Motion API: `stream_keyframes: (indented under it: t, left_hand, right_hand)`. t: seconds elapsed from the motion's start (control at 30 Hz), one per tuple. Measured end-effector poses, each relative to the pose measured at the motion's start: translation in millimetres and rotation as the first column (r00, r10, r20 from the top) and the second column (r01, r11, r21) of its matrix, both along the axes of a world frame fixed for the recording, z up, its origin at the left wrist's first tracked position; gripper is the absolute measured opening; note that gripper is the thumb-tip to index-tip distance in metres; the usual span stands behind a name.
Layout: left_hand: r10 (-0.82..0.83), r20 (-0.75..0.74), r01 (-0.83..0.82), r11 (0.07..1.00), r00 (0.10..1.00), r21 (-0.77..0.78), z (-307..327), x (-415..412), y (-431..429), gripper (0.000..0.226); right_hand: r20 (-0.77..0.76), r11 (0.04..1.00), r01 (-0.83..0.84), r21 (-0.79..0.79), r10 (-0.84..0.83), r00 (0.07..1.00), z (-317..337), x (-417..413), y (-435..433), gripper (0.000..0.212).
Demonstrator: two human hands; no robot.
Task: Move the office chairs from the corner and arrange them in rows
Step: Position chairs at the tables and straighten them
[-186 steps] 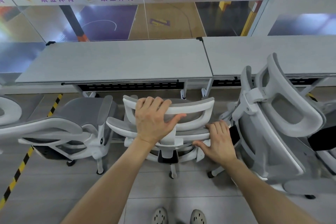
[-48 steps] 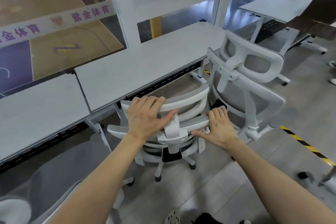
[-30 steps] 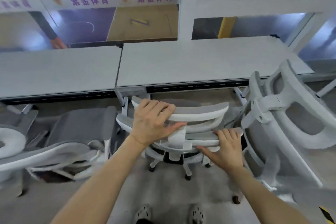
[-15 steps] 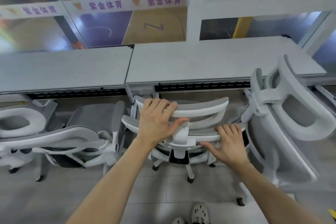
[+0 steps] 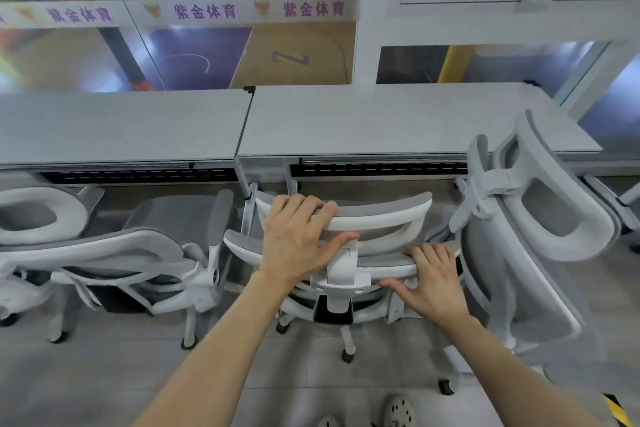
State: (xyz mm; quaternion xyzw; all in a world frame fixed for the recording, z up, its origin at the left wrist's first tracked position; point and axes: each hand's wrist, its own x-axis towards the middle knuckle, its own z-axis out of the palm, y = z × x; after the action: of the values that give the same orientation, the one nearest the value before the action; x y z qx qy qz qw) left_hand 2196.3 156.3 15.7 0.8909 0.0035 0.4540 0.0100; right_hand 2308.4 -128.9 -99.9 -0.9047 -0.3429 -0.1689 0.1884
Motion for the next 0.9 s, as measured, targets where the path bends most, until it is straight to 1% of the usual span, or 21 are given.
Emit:
stream_keyframes:
  t: [0.27, 0.47, 0.63, 0.9]
  left_hand:
    - [0.032, 0.004, -0.032, 0.999, 0.999, -0.005, 0.2, 9.3, -3.9, 0.054]
    - [0.025, 0.01, -0.025, 0.999, 1.0, -0.035, -1.3, 22.9, 1.5, 0.052]
    - [0.016, -0.004, -0.016, 0.999, 1.0, -0.04, 0.1, 28.3, 8.0, 0.052]
    - [0.0, -0.019, -0.001, 0.999, 1.0, -0.037, -0.2, 27.4, 20.0, 0.051]
  right_hand:
    - [-0.016, 1.0, -0.026, 0.008, 0.026, 1.0, -0.1, 15.1, -1.1, 0.082]
    - [-0.036, 0.999, -0.03, 0.034, 0.031, 0.999, -0.3, 27.7, 4.4, 0.084]
    - [-0.047, 1.0, -0.014, 0.016, 0.015, 0.999, 0.3, 33.8, 12.0, 0.087]
    - [-0.028, 0.997, -0.004, 0.077, 0.006, 1.0, -0.5, 26.2, 22.4, 0.086]
